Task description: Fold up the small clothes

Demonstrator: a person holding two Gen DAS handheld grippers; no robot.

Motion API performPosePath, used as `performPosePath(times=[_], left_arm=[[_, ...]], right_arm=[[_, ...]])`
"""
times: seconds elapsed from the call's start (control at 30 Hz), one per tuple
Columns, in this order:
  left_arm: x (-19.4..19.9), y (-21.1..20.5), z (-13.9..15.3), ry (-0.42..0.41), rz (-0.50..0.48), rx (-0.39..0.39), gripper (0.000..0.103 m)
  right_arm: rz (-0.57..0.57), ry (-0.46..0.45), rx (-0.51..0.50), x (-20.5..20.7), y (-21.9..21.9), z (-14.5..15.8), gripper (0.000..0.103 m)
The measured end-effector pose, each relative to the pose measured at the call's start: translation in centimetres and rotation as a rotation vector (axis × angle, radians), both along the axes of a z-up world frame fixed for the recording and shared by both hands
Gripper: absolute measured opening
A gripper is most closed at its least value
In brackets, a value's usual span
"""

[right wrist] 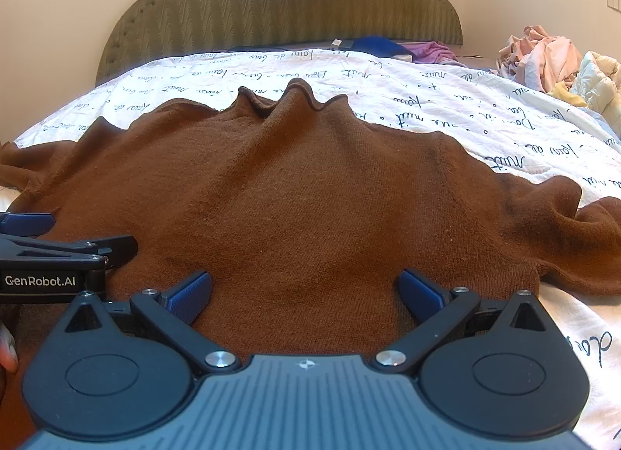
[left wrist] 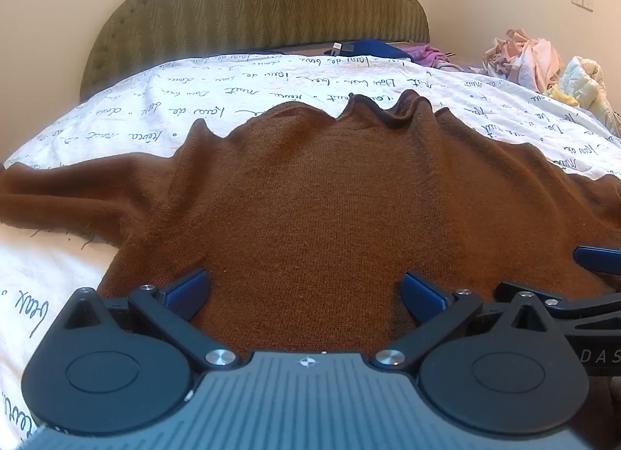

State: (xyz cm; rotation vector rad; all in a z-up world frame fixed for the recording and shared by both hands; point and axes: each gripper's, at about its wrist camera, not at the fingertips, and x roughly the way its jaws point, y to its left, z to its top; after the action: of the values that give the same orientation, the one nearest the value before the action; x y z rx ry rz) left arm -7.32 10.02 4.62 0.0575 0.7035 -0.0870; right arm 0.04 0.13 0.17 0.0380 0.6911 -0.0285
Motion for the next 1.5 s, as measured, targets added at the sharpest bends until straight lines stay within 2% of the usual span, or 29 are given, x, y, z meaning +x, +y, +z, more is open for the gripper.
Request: performPosePath(times=[1.5], left_arm=[[0.03,0.04,0.08,0.000,0.003,-0.010,0.103]], right_arm=[[-0.005,-0.003,0.004,-0.36,-0.22,-0.10,0.103]])
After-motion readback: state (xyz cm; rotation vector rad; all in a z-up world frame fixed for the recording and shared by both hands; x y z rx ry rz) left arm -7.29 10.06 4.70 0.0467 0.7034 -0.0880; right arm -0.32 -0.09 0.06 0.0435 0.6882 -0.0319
